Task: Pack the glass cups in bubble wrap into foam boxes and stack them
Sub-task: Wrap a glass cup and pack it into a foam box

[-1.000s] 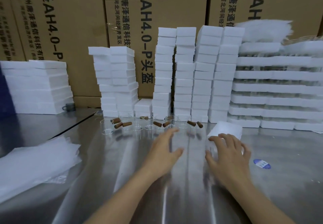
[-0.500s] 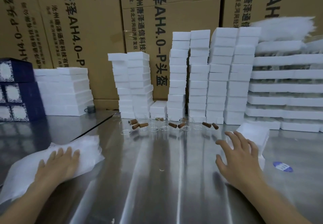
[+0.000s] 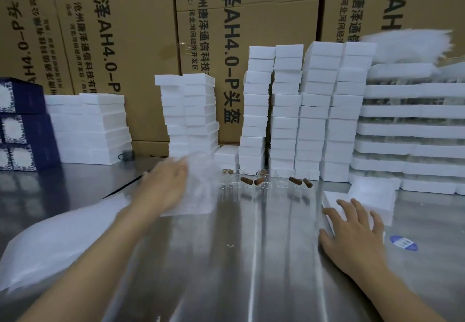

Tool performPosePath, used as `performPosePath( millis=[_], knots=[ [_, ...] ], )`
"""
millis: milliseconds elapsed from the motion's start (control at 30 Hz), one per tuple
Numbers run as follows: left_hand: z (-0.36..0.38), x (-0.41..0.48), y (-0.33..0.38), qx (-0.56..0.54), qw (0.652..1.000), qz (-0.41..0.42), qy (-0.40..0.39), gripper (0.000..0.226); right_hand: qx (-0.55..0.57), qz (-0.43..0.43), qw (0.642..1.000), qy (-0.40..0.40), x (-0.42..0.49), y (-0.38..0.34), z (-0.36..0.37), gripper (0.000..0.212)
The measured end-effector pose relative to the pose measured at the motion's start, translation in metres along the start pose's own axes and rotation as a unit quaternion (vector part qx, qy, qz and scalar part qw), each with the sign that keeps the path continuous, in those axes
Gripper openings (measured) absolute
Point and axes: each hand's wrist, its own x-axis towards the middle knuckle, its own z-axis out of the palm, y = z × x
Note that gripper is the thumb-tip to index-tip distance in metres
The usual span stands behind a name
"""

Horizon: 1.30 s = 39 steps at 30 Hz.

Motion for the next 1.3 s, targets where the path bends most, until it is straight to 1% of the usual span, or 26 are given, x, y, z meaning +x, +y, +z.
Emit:
performPosePath(
  millis=[100,167,233,300,333,367,433,467,533,600,667,733,800,900,967,1033,1100,1133,1233,1300],
  knots=[
    [0.045,-0.003,0.065,0.001,0.997,0.059,-0.049,0.054,0.001,0.006,1.0,-0.007,0.0,0.0,0.0,0.047],
    [0.083,-0.008,0.092,0.007,0.993,0.093,-0.075,0.054,0.005,0.009,1.0,-0.016,0.0,0.002,-0.001,0.046],
    [0.121,-0.017,0.104,0.035,0.985,0.086,-0.148,0.062,0.006,0.012,1.0,-0.022,0.001,0.005,-0.001,0.046],
    [0.152,-0.026,0.107,0.074,0.967,0.067,-0.233,0.072,0.007,0.015,1.0,-0.014,0.002,0.008,-0.002,0.046],
    [0.161,-0.029,0.107,0.084,0.961,0.061,-0.255,0.075,0.01,0.018,1.0,-0.007,0.001,0.008,-0.001,0.045],
    [0.166,-0.03,0.106,0.082,0.961,0.058,-0.258,0.077,0.014,0.02,1.0,0.004,0.002,0.009,-0.002,0.043],
    [0.166,-0.026,0.104,0.065,0.97,0.055,-0.229,0.077,0.025,0.019,0.999,0.029,0.003,0.009,-0.003,0.038],
    [0.163,-0.024,0.101,0.063,0.974,0.057,-0.208,0.074,0.031,0.015,0.998,0.044,0.003,0.009,-0.003,0.036],
    [0.155,-0.021,0.091,0.055,0.982,0.071,-0.168,0.059,0.048,0.012,0.996,0.076,0.005,0.01,-0.005,0.035],
    [0.147,-0.018,0.077,0.045,0.989,0.067,-0.127,0.049,0.064,0.017,0.993,0.102,0.008,0.014,-0.007,0.037],
    [0.139,-0.013,0.062,0.048,0.992,0.025,-0.116,0.046,0.074,0.032,0.991,0.11,0.01,0.019,-0.01,0.041],
    [0.134,-0.009,0.05,0.058,0.99,-0.028,-0.125,0.045,0.076,0.057,0.991,0.093,0.011,0.026,-0.011,0.044],
    [0.133,-0.007,0.041,0.045,0.99,-0.059,-0.119,0.04,0.08,0.079,0.991,0.076,0.012,0.032,-0.011,0.045],
    [0.135,-0.003,0.037,-0.07,0.986,-0.105,-0.106,0.04,0.104,0.075,0.988,0.08,0.012,0.032,-0.011,0.041],
    [0.137,0.002,0.042,-0.152,0.976,-0.126,-0.093,0.037,0.117,0.057,0.988,0.089,0.012,0.028,-0.012,0.039],
    [0.137,0.006,0.046,-0.226,0.961,-0.144,-0.063,0.03,0.125,0.032,0.987,0.094,0.012,0.022,-0.011,0.037],
    [0.137,0.008,0.046,-0.27,0.949,-0.161,-0.042,0.029,0.127,0.007,0.988,0.085,0.011,0.019,-0.009,0.035],
    [0.137,0.007,0.044,-0.264,0.95,-0.161,-0.042,0.032,0.128,-0.003,0.989,0.079,0.011,0.017,-0.009,0.034],
    [0.14,0.003,0.036,-0.205,0.965,-0.15,-0.06,0.042,0.139,-0.015,0.988,0.058,0.009,0.014,-0.008,0.029],
    [0.14,0.001,0.034,-0.17,0.973,-0.145,-0.061,0.042,0.138,-0.016,0.989,0.048,0.008,0.014,-0.007,0.027]
  ],
)
